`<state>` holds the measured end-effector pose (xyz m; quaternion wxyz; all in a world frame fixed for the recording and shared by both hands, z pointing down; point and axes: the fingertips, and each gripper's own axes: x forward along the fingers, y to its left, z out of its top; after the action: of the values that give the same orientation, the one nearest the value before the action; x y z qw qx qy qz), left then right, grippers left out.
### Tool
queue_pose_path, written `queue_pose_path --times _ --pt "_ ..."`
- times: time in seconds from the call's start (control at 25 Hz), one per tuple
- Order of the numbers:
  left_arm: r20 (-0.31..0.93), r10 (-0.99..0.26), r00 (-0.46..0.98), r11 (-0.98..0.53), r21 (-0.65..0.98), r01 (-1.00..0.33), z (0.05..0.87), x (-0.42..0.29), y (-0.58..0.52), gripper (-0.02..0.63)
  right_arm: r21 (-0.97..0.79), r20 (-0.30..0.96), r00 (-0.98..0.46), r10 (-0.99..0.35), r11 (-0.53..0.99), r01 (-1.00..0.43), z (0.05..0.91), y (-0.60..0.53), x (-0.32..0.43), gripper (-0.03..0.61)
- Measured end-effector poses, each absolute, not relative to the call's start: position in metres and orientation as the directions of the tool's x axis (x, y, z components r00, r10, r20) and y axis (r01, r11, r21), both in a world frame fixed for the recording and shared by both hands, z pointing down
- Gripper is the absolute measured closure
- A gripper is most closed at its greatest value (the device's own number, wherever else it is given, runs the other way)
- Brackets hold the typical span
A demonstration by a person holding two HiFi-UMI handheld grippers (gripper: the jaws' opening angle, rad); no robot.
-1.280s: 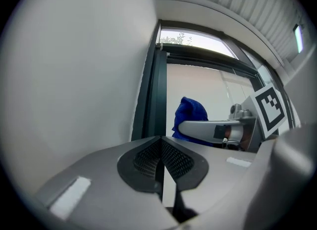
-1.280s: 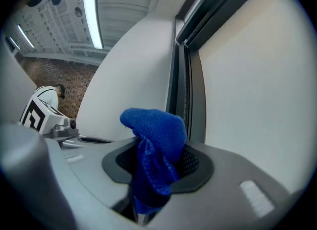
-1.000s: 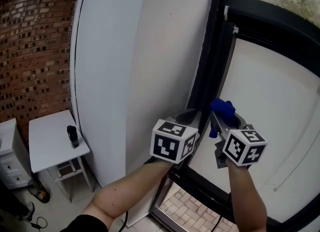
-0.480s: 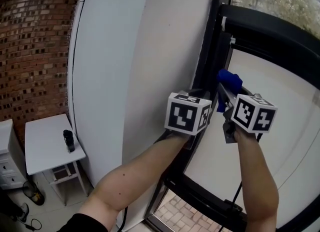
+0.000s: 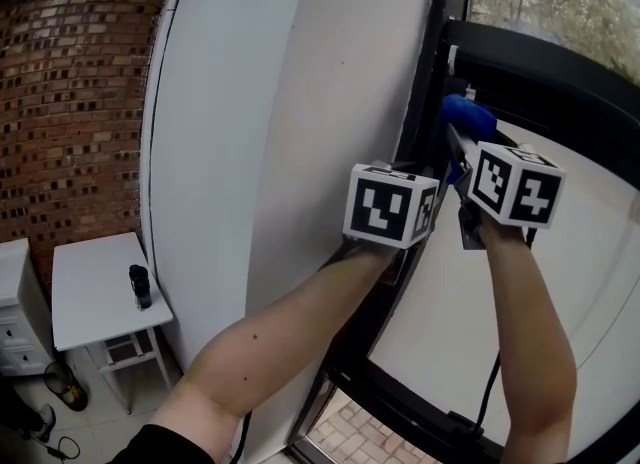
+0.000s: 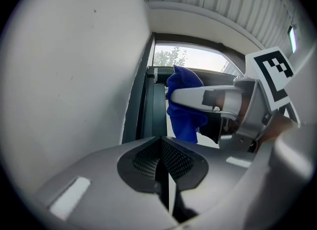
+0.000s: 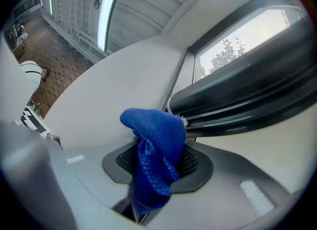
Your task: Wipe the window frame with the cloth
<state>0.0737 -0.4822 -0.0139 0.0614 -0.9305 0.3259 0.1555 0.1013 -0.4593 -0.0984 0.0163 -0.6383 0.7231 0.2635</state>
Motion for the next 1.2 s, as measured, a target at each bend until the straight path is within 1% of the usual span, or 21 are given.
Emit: queue_pose_path --times 0.16,0.24,0.36,0.52,0.76,1.08,1.2 --pt "-0.356 -0.584 0.729 -0.778 -0.011 -0.629 -0.027 0.067 -0.474 0.626 0.389 -0.415 -0.136 -0.9 -0.04 -0.92 -0.122 -0.449 0.096 0.43" --pt "-0.346 -0.603 0.719 -0.768 0.006 -0.641 -0.027 0.065 -0.478 0.626 0.389 -0.427 -0.123 -0.896 -0.059 -0.919 -0.132 -0.449 0.094 0.43" --pt "-0.32 -0.63 0.707 -0.738 -0.034 -0.674 -0.022 0.062 -0.483 0.626 0.398 -0.441 -0.104 -0.891 -0.091 -0.913 -0.145 -0.453 0.09 0.43" --pt "-0.319 -0.629 0.709 -0.736 -0.048 -0.675 -0.021 0.064 -0.479 0.626 0.411 -0.46 -0.074 -0.885 -0.139 -0.901 -0.159 -0.454 0.085 0.431" --pt "-0.312 -0.631 0.71 -0.729 -0.075 -0.68 -0.026 0.063 -0.483 0.626 0.427 -0.462 -0.071 -0.884 -0.151 -0.891 -0.175 -0.474 0.075 0.431" --pt "-0.357 -0.605 0.711 -0.721 -0.131 -0.68 -0.037 0.058 -0.473 0.625 0.418 -0.46 -0.038 -0.887 -0.179 -0.89 -0.184 -0.48 0.072 0.436" --pt "-0.358 -0.609 0.708 -0.722 -0.118 -0.682 -0.036 0.057 -0.479 0.626 0.44 -0.475 -0.032 -0.88 -0.206 -0.874 -0.187 -0.478 0.071 0.436"
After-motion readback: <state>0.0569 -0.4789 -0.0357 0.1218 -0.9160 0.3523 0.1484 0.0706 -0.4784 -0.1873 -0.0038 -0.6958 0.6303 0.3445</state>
